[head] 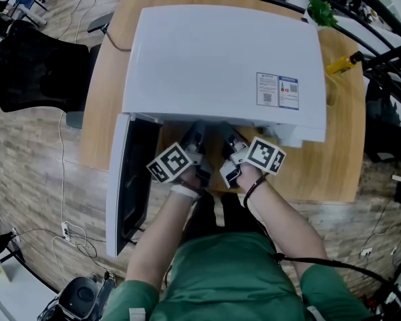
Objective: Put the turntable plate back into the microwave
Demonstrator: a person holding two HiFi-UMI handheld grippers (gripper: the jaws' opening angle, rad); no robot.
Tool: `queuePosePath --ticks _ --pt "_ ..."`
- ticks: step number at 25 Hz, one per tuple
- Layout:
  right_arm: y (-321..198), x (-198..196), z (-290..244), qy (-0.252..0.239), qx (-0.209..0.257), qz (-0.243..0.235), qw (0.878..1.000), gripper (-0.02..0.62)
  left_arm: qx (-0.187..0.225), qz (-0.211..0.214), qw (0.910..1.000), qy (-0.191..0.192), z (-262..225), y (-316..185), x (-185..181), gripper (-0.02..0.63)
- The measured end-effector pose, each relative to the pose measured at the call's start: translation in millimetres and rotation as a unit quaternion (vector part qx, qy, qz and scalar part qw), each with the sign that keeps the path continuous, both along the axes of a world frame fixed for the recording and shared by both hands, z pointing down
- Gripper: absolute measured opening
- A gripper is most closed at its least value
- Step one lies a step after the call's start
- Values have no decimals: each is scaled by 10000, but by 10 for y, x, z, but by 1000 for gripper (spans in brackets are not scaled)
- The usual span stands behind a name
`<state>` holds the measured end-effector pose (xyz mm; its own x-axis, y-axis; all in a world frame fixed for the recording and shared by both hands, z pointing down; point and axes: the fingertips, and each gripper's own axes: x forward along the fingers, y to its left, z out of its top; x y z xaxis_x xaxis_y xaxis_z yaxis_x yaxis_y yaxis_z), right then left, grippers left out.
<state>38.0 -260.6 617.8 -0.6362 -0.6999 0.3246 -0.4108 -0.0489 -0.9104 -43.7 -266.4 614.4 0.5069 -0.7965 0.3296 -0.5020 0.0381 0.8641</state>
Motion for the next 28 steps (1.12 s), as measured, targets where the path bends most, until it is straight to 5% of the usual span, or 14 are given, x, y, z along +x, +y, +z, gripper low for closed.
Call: queuePosePath --ticks 9,16,28 --pt "-16 -119 6 52 -119 -62 9999 41 -4 -46 10000 6 -4 -27 -18 61" --pt "-1 -379 8 207 -74 -607 9979 38 -69 6 10000 9 29 13 -20 57" --pt "188 -313 -84 275 160 -689 9971 49 -112 131 9998 -57 40 183 -8 57"
